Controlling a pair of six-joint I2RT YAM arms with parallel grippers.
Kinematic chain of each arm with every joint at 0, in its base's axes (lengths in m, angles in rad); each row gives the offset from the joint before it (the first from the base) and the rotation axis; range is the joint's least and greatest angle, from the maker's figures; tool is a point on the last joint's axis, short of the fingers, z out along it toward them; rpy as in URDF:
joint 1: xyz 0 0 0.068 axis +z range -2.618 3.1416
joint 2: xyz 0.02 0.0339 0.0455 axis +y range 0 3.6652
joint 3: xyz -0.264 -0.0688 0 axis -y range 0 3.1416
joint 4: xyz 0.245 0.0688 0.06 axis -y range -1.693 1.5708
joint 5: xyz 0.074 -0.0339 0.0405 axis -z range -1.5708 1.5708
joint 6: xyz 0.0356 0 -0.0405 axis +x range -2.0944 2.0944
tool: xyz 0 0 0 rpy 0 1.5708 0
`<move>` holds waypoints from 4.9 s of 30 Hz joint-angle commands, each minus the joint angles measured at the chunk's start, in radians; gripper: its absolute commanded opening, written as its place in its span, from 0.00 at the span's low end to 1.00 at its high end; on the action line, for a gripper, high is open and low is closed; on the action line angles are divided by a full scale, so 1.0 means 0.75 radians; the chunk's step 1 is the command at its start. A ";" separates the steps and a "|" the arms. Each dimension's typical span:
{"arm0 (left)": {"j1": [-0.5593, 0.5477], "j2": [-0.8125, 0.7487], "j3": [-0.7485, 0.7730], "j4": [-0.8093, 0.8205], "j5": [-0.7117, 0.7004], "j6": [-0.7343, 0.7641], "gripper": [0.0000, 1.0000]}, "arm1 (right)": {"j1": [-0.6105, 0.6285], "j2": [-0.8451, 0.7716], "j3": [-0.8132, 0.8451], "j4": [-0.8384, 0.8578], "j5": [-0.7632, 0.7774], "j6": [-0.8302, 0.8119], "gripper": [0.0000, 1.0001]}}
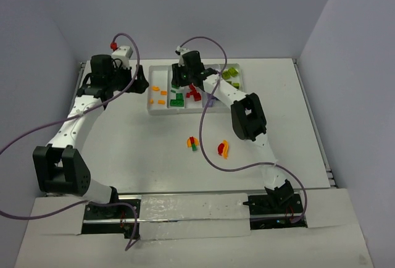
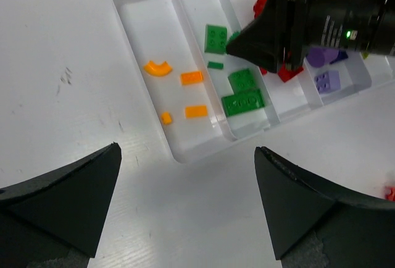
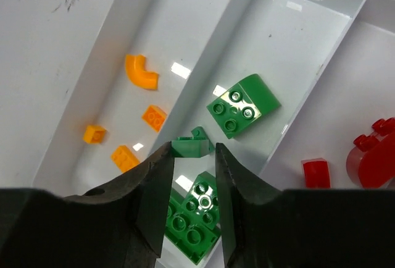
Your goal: Sort the legos into containers by color
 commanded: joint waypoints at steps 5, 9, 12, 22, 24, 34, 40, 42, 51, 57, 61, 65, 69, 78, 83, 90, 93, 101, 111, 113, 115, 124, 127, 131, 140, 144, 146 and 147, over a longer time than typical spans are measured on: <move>0.009 -0.099 -0.161 -0.041 0.194 0.143 0.99 | 0.002 -0.099 -0.007 0.018 -0.038 0.006 0.65; 0.006 -0.150 -0.228 -0.069 0.394 0.216 0.96 | -0.001 -0.256 -0.136 0.006 -0.102 0.002 0.66; -0.072 -0.175 -0.272 -0.136 0.476 0.325 0.92 | -0.026 -0.494 -0.363 0.004 -0.166 -0.030 0.66; -0.179 -0.190 -0.373 0.009 0.232 0.103 0.84 | -0.092 -1.047 -0.981 -0.313 -0.165 -0.143 0.51; -0.175 -0.191 -0.375 0.025 0.171 0.074 0.86 | -0.050 -1.071 -1.023 -0.394 -0.123 -0.127 0.48; -0.020 -0.222 -0.347 0.036 0.072 -0.078 0.91 | 0.216 -0.982 -1.032 -0.652 0.098 0.054 0.49; 0.023 -0.252 -0.366 0.030 0.075 -0.062 0.91 | 0.316 -0.886 -1.035 -0.656 0.145 0.089 0.48; 0.026 -0.256 -0.367 0.032 0.083 -0.059 0.91 | 0.336 -0.847 -1.005 -0.664 0.166 0.098 0.46; 0.030 -0.257 -0.363 0.031 0.099 -0.049 0.92 | 0.346 -0.709 -0.929 -0.700 0.192 0.108 0.45; 0.032 -0.248 -0.378 0.035 0.106 -0.041 0.92 | 0.346 -0.655 -0.891 -0.706 0.167 0.110 0.44; 0.034 -0.243 -0.390 0.039 0.112 -0.043 0.92 | 0.345 -0.645 -0.889 -0.708 0.120 0.105 0.42; 0.034 -0.234 -0.388 0.041 0.111 -0.041 0.92 | 0.344 -0.666 -0.903 -0.711 0.107 0.106 0.42; 0.034 -0.228 -0.389 0.040 0.113 -0.045 0.92 | 0.344 -0.711 -0.932 -0.705 0.105 0.114 0.45; 0.034 -0.216 -0.369 0.030 0.123 -0.053 0.91 | 0.346 -0.691 -0.988 -0.691 0.115 0.118 0.47; 0.034 -0.216 -0.371 0.022 0.118 -0.043 0.92 | 0.346 -0.680 -0.989 -0.685 0.117 0.109 0.41; 0.037 -0.198 -0.387 0.022 0.156 -0.070 0.91 | 0.343 -0.704 -1.003 -0.677 0.099 0.077 0.24; 0.048 -0.181 -0.397 0.016 0.219 -0.090 0.91 | 0.338 -0.717 -1.011 -0.672 0.072 0.057 0.15; 0.114 -0.199 -0.512 0.054 0.646 -0.175 0.87 | 0.317 -0.854 -1.023 -0.603 -0.072 -0.020 0.00; 0.102 -0.284 -0.688 0.160 0.916 -0.343 0.78 | 0.319 -0.950 -0.848 -0.501 -0.180 -0.050 0.00; 0.088 -0.279 -0.673 0.169 0.917 -0.370 0.79 | 0.321 -0.925 -0.793 -0.512 -0.199 -0.045 0.00; 0.079 -0.272 -0.658 0.179 0.919 -0.393 0.78 | 0.322 -0.915 -0.766 -0.514 -0.207 -0.039 0.00; -0.060 -0.217 -0.596 0.208 0.872 -0.431 0.70 | 0.344 -0.892 -0.693 -0.527 -0.224 -0.024 0.00; -0.071 -0.217 -0.591 0.230 0.875 -0.450 0.67 | 0.350 -0.890 -0.690 -0.534 -0.227 -0.025 0.00; -0.071 -0.231 -0.592 0.260 0.879 -0.475 0.64 | 0.354 -0.890 -0.705 -0.530 -0.226 -0.023 0.00; -0.072 -0.215 -0.575 0.240 0.814 -0.467 0.50 | 0.366 -0.904 -0.712 -0.528 -0.235 -0.026 0.00; -0.071 -0.196 -0.568 0.243 0.824 -0.479 0.44 | 0.372 -0.903 -0.715 -0.530 -0.231 -0.027 0.00; -0.073 -0.193 -0.568 0.247 0.832 -0.485 0.43 | 0.375 -0.899 -0.717 -0.530 -0.229 -0.027 0.00; -0.073 -0.190 -0.570 0.250 0.837 -0.491 0.43 | 0.376 -0.897 -0.717 -0.530 -0.226 -0.027 0.00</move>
